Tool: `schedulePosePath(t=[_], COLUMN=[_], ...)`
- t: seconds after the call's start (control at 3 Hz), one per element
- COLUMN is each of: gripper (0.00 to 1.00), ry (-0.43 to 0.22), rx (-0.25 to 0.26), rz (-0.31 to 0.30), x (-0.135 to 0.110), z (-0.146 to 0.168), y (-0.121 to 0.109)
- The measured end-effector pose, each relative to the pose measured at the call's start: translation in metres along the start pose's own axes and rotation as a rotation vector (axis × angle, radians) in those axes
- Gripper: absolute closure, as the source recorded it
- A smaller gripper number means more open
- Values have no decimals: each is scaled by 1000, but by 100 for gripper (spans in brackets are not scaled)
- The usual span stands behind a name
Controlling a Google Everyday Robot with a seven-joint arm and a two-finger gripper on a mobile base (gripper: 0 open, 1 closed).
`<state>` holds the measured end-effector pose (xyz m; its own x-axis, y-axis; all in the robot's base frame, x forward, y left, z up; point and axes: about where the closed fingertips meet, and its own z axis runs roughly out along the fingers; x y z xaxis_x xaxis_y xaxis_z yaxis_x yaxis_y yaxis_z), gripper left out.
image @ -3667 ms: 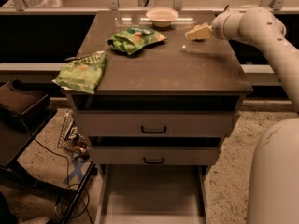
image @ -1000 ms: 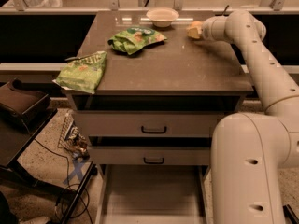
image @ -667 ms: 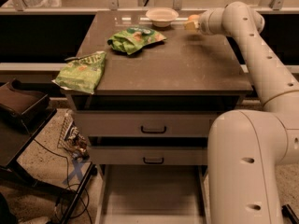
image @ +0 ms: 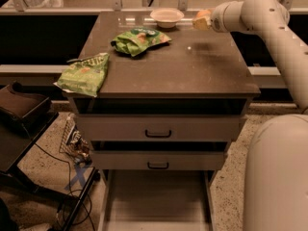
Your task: Move orange near green jalapeno chip bag
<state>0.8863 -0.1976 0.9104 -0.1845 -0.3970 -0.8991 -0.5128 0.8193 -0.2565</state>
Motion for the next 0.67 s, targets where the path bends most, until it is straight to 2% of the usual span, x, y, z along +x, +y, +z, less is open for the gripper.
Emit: schedulePosePath(t=[0.33, 0.67], gripper=[100, 100], ry=[0, 11], rx=[-96, -251], rz=[6, 23], x=[21, 53], z=[-44, -57], y=[46, 109])
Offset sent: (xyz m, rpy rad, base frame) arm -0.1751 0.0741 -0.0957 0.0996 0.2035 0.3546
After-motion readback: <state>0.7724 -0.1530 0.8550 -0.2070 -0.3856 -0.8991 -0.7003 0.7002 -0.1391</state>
